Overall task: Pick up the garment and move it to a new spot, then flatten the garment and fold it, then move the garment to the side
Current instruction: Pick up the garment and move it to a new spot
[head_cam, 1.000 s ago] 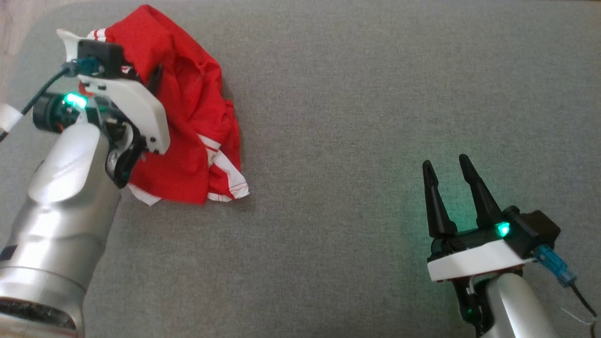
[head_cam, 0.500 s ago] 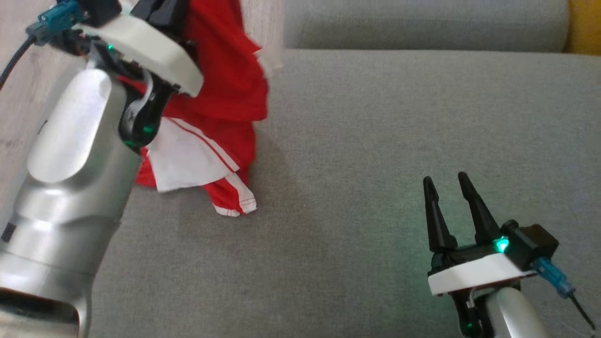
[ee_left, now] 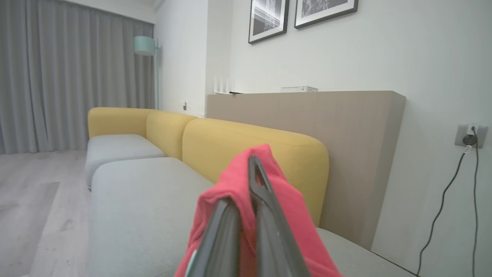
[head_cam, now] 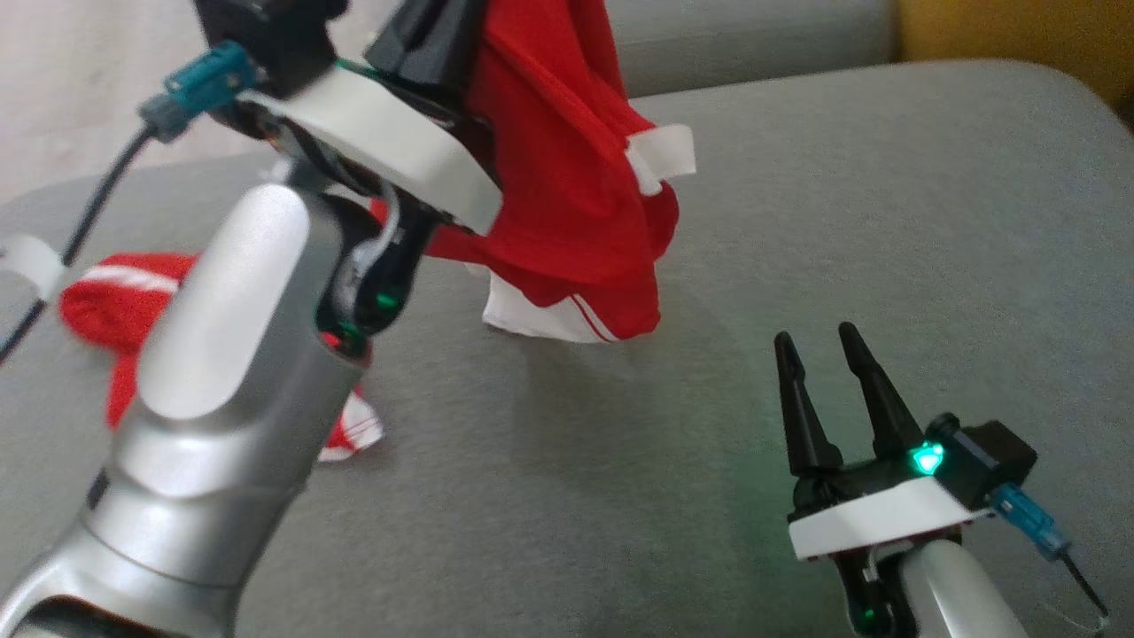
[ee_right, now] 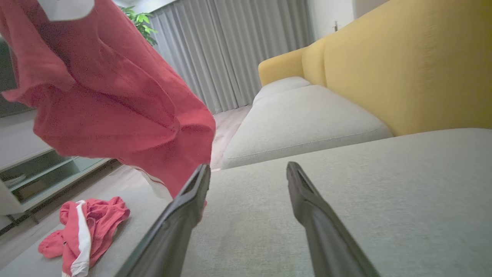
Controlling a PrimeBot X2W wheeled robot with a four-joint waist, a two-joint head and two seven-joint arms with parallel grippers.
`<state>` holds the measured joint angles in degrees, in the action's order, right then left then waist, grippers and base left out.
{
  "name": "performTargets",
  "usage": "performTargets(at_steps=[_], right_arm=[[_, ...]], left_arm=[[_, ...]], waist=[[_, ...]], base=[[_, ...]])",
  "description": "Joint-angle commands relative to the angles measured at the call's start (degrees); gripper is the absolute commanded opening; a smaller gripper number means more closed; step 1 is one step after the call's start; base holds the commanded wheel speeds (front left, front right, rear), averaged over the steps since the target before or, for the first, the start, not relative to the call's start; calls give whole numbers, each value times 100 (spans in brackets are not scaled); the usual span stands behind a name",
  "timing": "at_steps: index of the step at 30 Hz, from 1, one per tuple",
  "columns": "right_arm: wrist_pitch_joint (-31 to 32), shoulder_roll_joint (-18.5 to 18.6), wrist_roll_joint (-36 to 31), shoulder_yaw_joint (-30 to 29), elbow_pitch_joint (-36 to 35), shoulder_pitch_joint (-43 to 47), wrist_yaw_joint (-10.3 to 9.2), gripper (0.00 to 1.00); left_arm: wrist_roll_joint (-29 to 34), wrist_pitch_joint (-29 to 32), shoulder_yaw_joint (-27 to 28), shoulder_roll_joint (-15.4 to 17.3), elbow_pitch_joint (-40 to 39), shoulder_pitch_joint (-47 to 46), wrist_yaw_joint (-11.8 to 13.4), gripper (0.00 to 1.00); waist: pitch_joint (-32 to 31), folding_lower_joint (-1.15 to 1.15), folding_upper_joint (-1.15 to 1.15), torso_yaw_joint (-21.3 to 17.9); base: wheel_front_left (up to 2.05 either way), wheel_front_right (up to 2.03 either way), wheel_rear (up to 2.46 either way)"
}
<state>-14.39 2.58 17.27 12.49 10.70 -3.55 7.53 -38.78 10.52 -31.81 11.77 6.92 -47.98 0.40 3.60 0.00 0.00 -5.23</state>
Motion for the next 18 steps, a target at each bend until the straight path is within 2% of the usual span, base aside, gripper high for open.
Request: performTargets(at_steps=[1,7,13,18], right_arm=[[-61,30,63,161,-230,-289,-4,100],[-61,30,277,350,-369,-455,-4,100],[-61,30,582,620,-557,-564,-4,100],[-61,30,777,809,-659,-573,-4,100]], left_arm=[[32,12,183,86,-226,-276,64,0],[154,81,-6,-74,3,-432,138,0],[376,136,-151,-68,570,-938,16,0],[552,106,-204,9,1209,-1360,-106,0]], waist=[[110,0,0,-487],[426,0,0,-1325],[777,0,0,-2132],[959,0,0,-2538]], base=[[0,0,0],[0,0,0],[0,0,0],[0,0,0]])
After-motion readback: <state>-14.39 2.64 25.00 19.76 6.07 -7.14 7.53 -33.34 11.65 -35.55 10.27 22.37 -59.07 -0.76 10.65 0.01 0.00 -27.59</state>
